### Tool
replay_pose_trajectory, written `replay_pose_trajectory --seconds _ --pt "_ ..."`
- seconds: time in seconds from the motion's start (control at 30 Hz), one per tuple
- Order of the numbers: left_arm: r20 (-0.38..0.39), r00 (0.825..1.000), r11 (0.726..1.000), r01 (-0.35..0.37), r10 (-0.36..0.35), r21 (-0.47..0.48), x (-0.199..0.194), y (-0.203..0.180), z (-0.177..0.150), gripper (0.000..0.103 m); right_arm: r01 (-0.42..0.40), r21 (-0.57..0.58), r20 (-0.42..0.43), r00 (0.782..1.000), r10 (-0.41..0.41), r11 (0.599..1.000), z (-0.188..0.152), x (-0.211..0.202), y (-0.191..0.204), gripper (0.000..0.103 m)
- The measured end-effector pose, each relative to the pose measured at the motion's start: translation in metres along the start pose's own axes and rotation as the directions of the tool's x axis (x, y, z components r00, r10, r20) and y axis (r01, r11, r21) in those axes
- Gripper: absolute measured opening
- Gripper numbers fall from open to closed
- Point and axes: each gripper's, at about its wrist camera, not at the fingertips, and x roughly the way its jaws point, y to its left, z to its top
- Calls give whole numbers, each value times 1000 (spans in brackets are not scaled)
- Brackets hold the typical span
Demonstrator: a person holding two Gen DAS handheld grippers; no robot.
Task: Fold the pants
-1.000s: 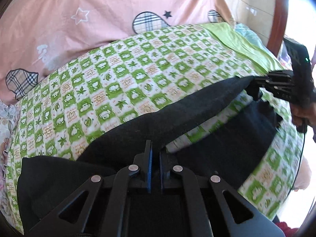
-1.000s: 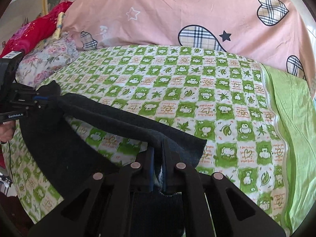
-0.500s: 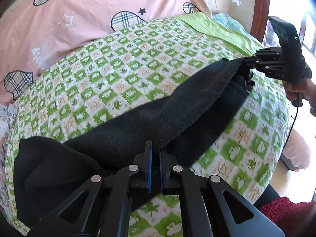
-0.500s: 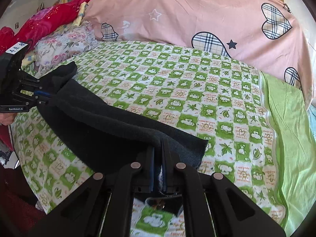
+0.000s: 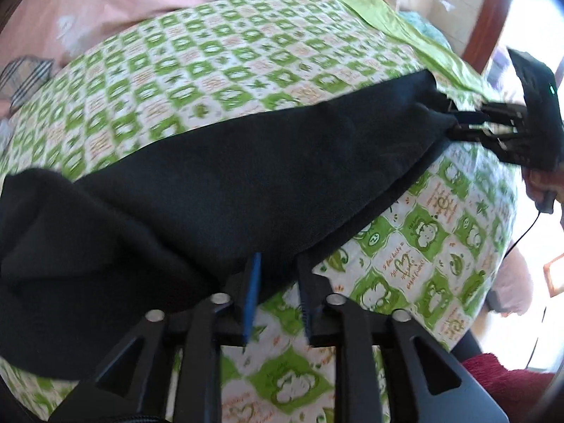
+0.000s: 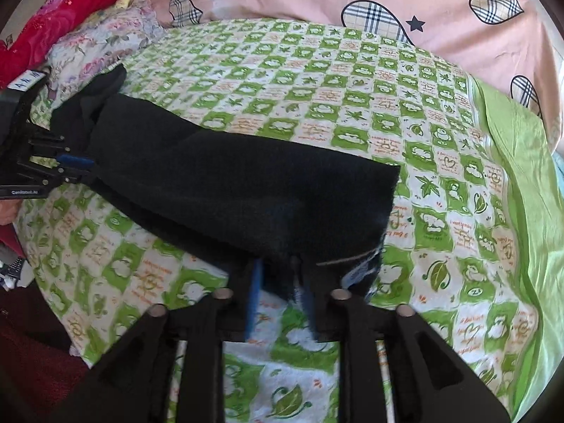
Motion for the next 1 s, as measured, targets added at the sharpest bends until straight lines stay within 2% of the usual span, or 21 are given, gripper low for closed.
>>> replay_pose_trajectory --seconds 0.03,0.07,0.1,0.13,0.23,0.4,0.57,0.63,0.73,0.77,0.83,0.93,1.0 --pt "7 1000 1000 5 -5 -25 -5 4 -2 36 -6 10 16 1000 5 1000 0 -5 2 47" --pt "13 1000 999 4 -3 -50 -11 9 -4 48 -13 22 32 999 12 1000 -1 -10 4 48" --pt "20 1000 996 -21 23 -81 -16 16 -7 65 -27 36 50 998 25 999 1 -14 6 48" --pt "27 999 994 -38 41 -105 -22 20 -9 69 -44 48 64 997 41 998 1 -17 8 48" --pt "37 998 978 -41 50 -204 -36 47 -12 69 -108 77 110 989 99 991 6 -22 19 48" --pt "10 993 931 -109 120 -349 -52 95 -6 71 -237 82 156 962 223 968 22 -11 53 48" --pt "-42 989 881 -146 142 -450 -57 145 15 73 -325 37 143 938 316 945 42 13 97 48" --pt "-77 983 860 -182 165 -476 -57 163 28 74 -351 18 138 928 345 936 52 22 115 48" --pt "-129 980 824 -198 153 -530 -49 189 48 74 -398 -18 125 909 397 917 69 35 143 48" --pt "-150 977 808 -212 155 -550 -46 198 55 74 -409 -34 120 904 410 912 76 40 153 48" --pt "-183 970 796 -234 158 -558 -36 212 71 74 -421 -48 112 899 424 906 85 46 164 48" --pt "-271 947 776 -300 172 -556 -18 230 94 74 -450 -46 89 887 453 892 104 63 178 48" --pt "-323 932 777 -326 168 -538 -4 237 104 74 -455 -53 61 887 457 889 115 76 188 48"
